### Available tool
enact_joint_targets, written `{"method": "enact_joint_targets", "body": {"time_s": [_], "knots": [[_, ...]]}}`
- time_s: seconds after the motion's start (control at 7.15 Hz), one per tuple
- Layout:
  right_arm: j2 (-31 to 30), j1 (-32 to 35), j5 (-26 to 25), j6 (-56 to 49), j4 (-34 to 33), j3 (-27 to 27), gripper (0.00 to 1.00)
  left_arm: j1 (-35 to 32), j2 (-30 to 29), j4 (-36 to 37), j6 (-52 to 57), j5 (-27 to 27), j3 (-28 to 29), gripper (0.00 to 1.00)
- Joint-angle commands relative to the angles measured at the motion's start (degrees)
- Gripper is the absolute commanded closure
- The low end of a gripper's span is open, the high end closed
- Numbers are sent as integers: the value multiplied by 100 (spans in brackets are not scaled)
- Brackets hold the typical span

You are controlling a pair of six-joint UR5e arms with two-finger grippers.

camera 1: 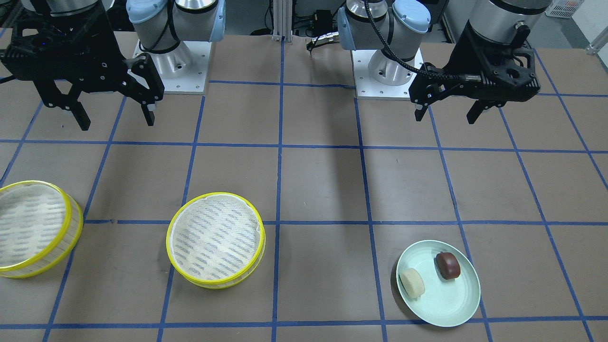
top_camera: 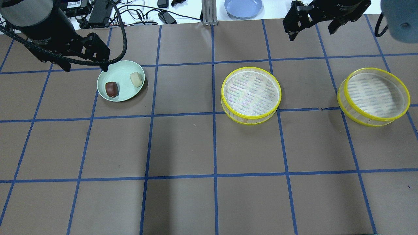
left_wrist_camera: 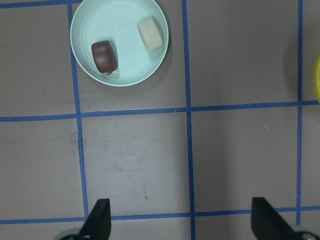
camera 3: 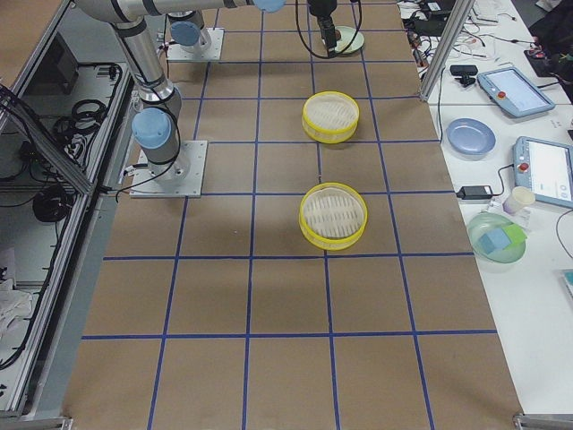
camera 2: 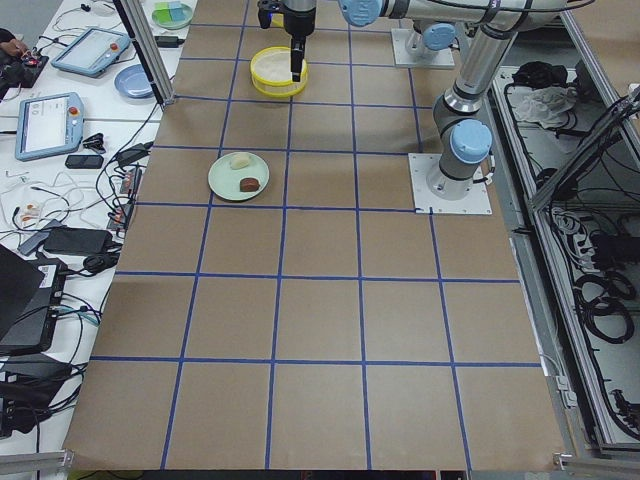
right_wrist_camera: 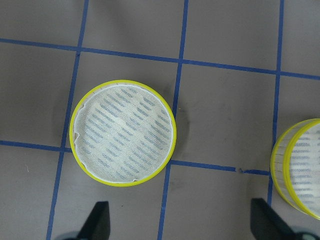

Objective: Stack buns with steamer

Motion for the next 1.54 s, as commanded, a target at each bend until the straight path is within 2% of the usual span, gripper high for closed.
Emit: {"method": "enact_joint_targets", "body": {"time_s": [0.0, 0.42, 0.7, 0.98, 1.26, 1.4], "knots": [[0, 0, 0, 0, -9, 0, 0, -1, 0, 0, 0, 0, -2, 0], [0, 0, 0, 0, 0, 0, 0, 200, -44, -9, 70, -9, -10, 0], [0, 0, 0, 0, 0, 0, 0, 832, -333, 157, 490, -53, -80, 0], [44, -35, 18, -26, -122, 0, 0, 869, -666, 561, 388, -87, -177, 0], [342, -497, 35, -140, -80, -17, 0, 869, -1245, 2181, 369, -97, -448, 0], [421, -770, 227, -227, -18, -44, 0, 869, -1535, 2615, 169, -306, -563, 0]]}}
